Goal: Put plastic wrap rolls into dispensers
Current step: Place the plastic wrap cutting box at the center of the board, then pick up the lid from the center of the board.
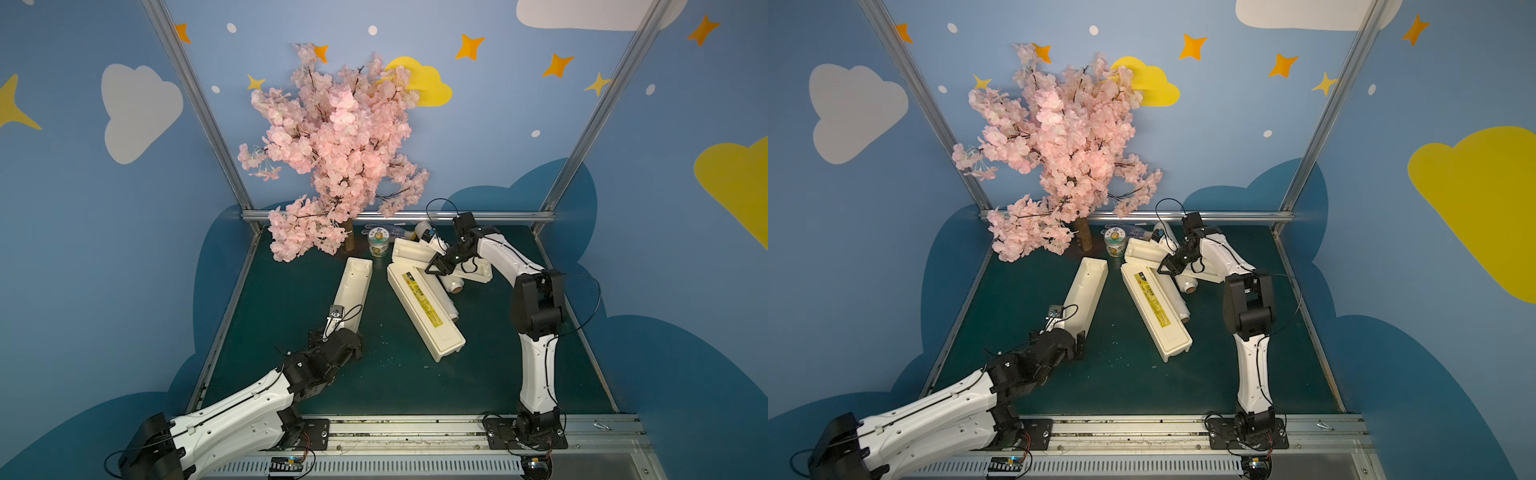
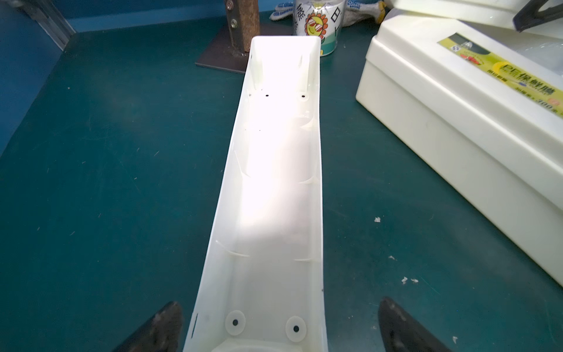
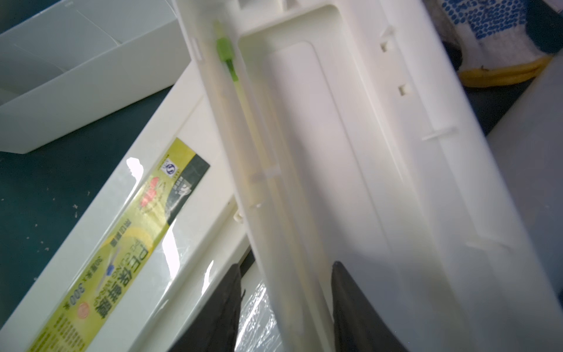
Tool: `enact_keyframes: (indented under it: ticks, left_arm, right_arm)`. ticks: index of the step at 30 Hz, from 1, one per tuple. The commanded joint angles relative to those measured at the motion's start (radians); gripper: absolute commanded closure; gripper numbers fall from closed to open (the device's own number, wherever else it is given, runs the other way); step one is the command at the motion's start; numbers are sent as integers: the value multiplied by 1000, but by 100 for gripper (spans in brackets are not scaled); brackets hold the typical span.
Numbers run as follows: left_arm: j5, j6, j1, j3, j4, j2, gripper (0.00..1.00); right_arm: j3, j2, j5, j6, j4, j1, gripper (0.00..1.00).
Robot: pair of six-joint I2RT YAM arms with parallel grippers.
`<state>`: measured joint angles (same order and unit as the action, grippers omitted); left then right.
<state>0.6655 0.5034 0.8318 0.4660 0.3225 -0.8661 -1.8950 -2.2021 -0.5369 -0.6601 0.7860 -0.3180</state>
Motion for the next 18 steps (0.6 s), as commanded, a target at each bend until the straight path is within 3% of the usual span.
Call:
enact_keyframes:
  ticks: [1, 5, 14, 18]
  left_arm:
    - [-101, -100, -82, 54, -78, -1, 0]
    - [-283, -183, -212, 120, -119, -58, 1]
    - [-561, -269, -346, 263, -284, -247, 0]
    - [-644, -253, -382, 348, -307, -342, 0]
  right_arm:
    - [-47, -43, -10, -9, 66, -3, 58]
    - [-71, -68, -21, -16, 85, -4, 72]
    - [-117, -49, -111, 12, 101, 5, 97]
    - [-178, -38, -207, 81, 107, 27, 99]
